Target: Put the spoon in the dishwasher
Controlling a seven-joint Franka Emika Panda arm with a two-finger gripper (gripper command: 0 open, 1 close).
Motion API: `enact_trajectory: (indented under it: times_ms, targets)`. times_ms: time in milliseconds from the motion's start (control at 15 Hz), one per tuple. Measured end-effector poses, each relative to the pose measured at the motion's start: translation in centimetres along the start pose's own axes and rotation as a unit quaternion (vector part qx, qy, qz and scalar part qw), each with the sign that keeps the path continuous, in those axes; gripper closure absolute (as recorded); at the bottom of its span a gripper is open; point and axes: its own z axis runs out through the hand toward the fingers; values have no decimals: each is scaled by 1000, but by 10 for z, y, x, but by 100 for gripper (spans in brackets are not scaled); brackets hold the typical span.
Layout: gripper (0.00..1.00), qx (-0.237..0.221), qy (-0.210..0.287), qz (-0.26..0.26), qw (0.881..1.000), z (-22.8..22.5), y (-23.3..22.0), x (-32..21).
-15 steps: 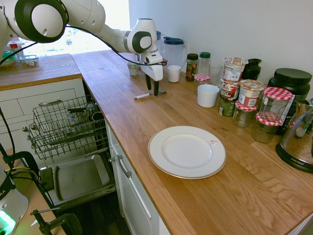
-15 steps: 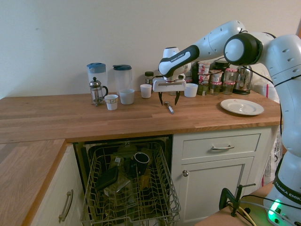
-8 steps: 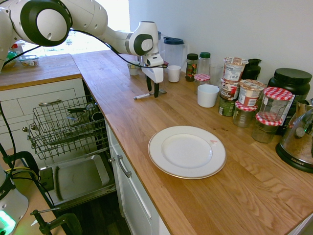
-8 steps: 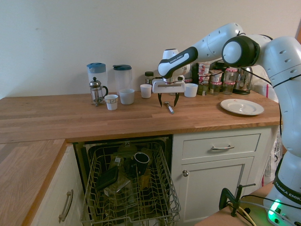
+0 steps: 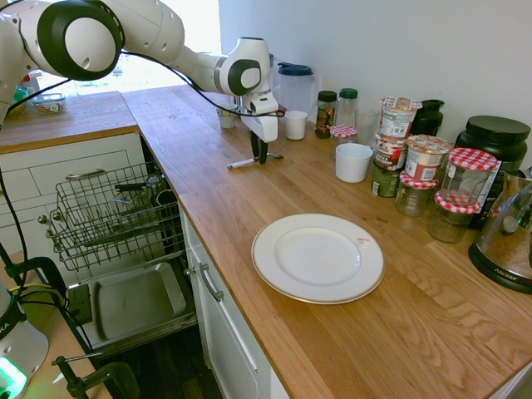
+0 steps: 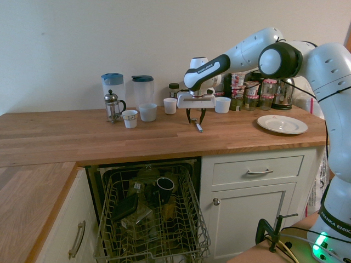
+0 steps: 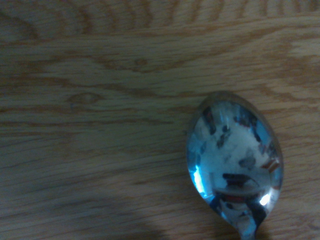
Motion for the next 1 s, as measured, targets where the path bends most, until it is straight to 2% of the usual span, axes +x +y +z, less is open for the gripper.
enact_trajectory:
  times_ms: [467, 800, 1000]
  targets:
    - [100, 0, -4, 5, 1000, 1, 2, 5]
    - [100, 5, -29, 5, 1000, -3, 5, 11]
    - [100, 12, -51, 4, 999, -41, 11, 6]
